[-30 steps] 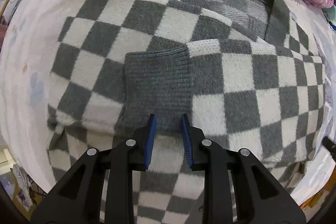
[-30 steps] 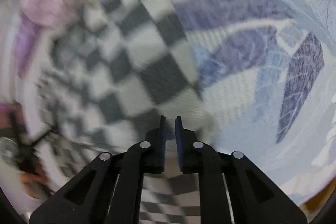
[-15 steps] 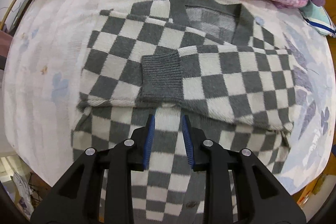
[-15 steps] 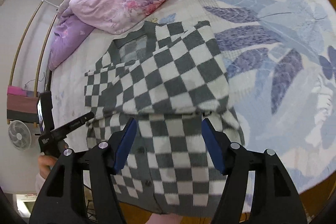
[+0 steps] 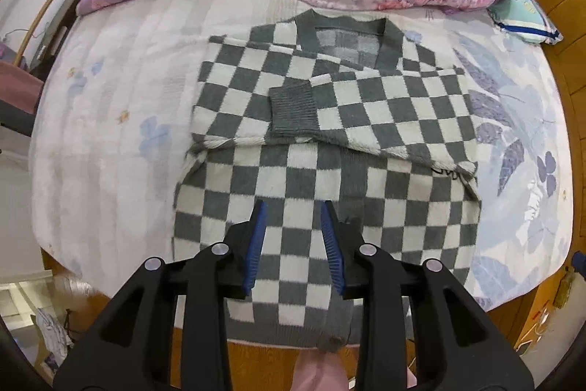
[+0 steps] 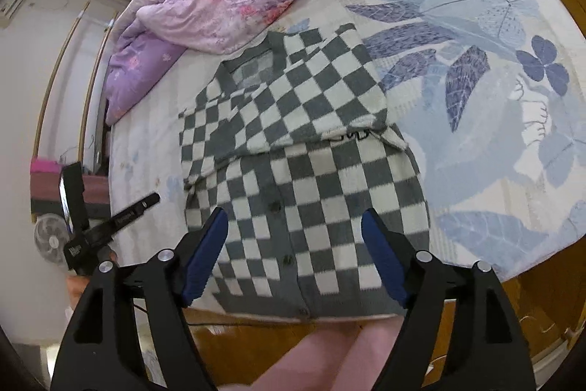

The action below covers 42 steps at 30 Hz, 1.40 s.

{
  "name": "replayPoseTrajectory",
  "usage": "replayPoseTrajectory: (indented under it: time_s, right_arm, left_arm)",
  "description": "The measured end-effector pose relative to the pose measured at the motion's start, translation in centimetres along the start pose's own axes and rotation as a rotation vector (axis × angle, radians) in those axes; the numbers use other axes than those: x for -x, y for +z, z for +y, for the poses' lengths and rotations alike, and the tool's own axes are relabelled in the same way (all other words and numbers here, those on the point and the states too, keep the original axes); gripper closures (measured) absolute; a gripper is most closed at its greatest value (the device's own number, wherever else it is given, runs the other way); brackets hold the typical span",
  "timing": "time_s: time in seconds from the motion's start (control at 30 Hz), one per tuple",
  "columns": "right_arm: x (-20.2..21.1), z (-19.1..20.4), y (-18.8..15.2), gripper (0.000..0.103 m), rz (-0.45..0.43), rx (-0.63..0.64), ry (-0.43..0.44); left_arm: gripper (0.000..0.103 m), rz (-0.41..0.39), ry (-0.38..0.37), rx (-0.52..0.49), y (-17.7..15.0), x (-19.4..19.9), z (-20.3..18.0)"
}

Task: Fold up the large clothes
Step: 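Open the right gripper to release the sleeve and withdraw both tools, then grasp the cardigan hem with the left gripper while the right gripper grasps it too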

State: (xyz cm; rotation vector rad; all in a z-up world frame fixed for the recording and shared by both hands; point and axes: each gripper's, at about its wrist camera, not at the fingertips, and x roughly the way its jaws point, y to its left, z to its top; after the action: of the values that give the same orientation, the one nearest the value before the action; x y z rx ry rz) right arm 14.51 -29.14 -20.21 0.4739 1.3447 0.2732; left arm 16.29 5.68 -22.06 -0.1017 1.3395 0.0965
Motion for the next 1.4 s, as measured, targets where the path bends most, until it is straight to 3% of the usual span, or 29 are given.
replayPoseTrajectory:
  time_s: [0.2, 0.47, 0.8, 1.07, 1.4]
  right_arm:
    - [1.5, -0.9, -2.3, 0.030, 0.047, 0.019, 0.018]
    - [4.5, 1.7, -2.2, 0.030, -0.011, 0.136, 0.043]
    - [8.0, 5.8, -1.7, 0.028, -0.117, 0.169, 0.063]
    - [7.6, 7.6, -0.8, 0.027, -0.169, 0.117, 0.049]
    - [4.9, 9.7, 0.7, 0.021, -0.225, -0.086, -0.101]
  left_arm:
    - [0.071, -0.068, 0.080, 0.027, -2.8, 4.6, 0.4]
    - [0.071, -0.111, 0.164, 0.064, -6.1, 9.5, 0.6]
    - [0.070, -0.153, 0.199, 0.052, -8.0, 14.3, 1.1]
    - [0.064, -0.175, 0.189, 0.012, -5.9, 14.5, 5.0]
    - [0.061, -0.128, 0.139, -0.085, 0.9, 10.4, 13.9]
